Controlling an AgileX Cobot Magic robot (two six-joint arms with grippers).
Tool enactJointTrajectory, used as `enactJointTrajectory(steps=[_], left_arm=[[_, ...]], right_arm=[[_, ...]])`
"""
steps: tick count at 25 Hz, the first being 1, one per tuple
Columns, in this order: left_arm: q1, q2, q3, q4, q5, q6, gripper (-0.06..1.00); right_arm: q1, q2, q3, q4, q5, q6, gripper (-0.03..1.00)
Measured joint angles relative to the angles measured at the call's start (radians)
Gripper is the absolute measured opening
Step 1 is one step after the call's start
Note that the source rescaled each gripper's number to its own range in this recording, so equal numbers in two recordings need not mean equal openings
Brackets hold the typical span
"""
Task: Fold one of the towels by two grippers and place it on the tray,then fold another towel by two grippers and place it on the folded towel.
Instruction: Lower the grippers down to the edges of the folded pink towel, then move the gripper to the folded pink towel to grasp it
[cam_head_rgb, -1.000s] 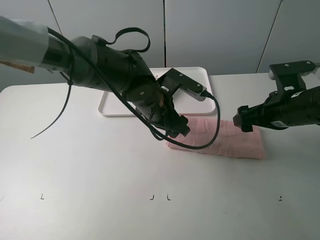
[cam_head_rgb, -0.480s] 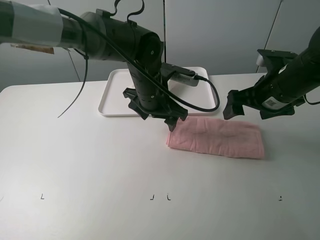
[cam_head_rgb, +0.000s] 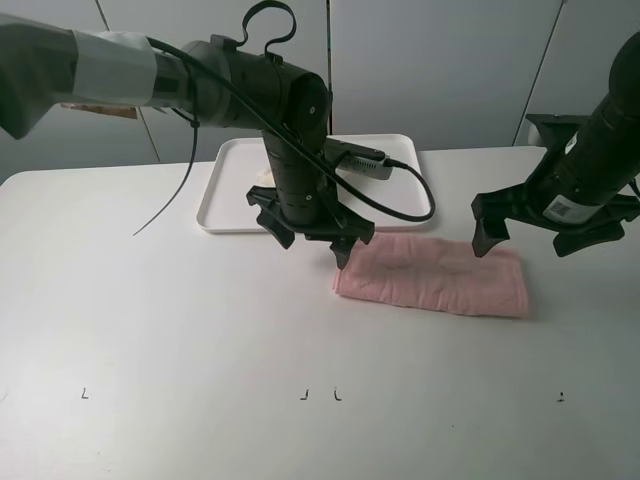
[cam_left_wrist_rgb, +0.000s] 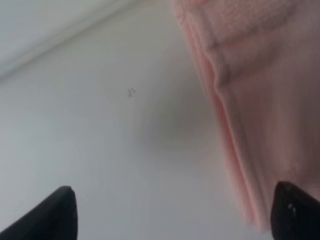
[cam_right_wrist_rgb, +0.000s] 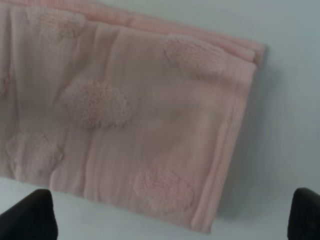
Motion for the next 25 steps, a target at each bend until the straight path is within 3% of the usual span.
enactJointTrajectory(steps=[9,25], left_arm=[[0.002,0.058,-0.077,-0.014,0.017,-0.061,0.99],[0.002,0.099,-0.084,0.022,0.045,-0.087,0.99]], right_arm=[[-0.095,0.002,0.000,0.002,0.084,-0.053,1.00],[-0.098,0.002,0.000,0.057,0.094,-0.121,1.00]])
